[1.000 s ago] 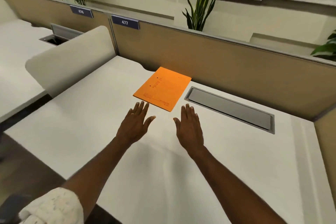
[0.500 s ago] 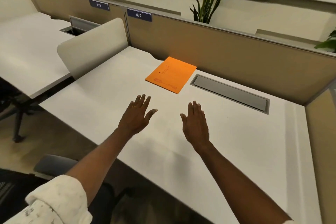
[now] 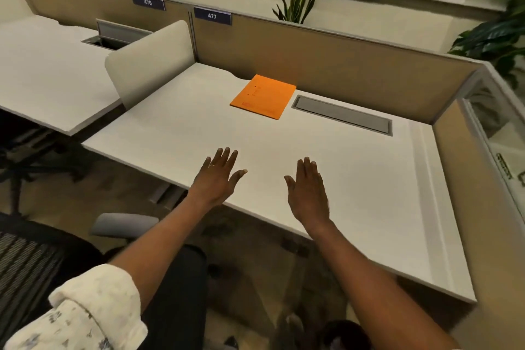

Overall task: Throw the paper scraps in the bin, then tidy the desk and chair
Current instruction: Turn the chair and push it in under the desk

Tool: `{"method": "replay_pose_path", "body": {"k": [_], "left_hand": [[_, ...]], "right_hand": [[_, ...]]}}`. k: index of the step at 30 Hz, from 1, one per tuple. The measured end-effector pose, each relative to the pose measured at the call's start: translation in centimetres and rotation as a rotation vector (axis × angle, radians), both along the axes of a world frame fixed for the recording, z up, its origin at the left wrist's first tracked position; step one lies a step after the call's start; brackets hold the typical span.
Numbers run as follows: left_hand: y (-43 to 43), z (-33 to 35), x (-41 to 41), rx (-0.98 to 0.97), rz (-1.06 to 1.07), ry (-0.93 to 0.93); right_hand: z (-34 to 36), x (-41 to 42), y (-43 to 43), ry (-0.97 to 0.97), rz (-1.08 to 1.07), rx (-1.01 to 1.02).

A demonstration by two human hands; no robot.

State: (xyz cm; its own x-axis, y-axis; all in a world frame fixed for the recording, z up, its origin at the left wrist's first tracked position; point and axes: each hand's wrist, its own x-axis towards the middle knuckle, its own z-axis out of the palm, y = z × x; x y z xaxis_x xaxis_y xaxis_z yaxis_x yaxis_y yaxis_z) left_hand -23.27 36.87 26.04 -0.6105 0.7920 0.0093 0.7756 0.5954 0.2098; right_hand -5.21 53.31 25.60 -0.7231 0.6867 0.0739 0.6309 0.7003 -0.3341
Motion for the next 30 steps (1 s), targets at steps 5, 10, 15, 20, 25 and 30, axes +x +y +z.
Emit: {"method": "replay_pose_path", "body": {"k": [5,10,15,20,25,30], "left_hand": [[-4.8,0.4,2.2,-0.016,-0.034,-0.032],[-8.2,1.0,4.3,-0.018,-0.039,-0.028],[-12.5,1.0,6.6,-0.001,-0.044,0.005],[-17.7,1.6,9.0,0.006,0.011,0.032],[-23.9,2.7,11.8,0.013,0.065,0.014],[-31.0,4.5,13.6,0.021,0.171,0.050]], "right_hand": [[0.3,2.9,-5.1,-0.019,-0.023,-0.020],[1.2,5.0,-8.3,-0.006,-0.016,0.001],[1.6,7.2,-11.2,-0.019,0.010,0.057],[2.2,10.3,-15.6,-0.033,0.046,0.052],[2.9,13.8,-20.8,-0.023,0.091,0.053],[3.2,14.4,-26.1,-0.017,0.163,0.010]]}}
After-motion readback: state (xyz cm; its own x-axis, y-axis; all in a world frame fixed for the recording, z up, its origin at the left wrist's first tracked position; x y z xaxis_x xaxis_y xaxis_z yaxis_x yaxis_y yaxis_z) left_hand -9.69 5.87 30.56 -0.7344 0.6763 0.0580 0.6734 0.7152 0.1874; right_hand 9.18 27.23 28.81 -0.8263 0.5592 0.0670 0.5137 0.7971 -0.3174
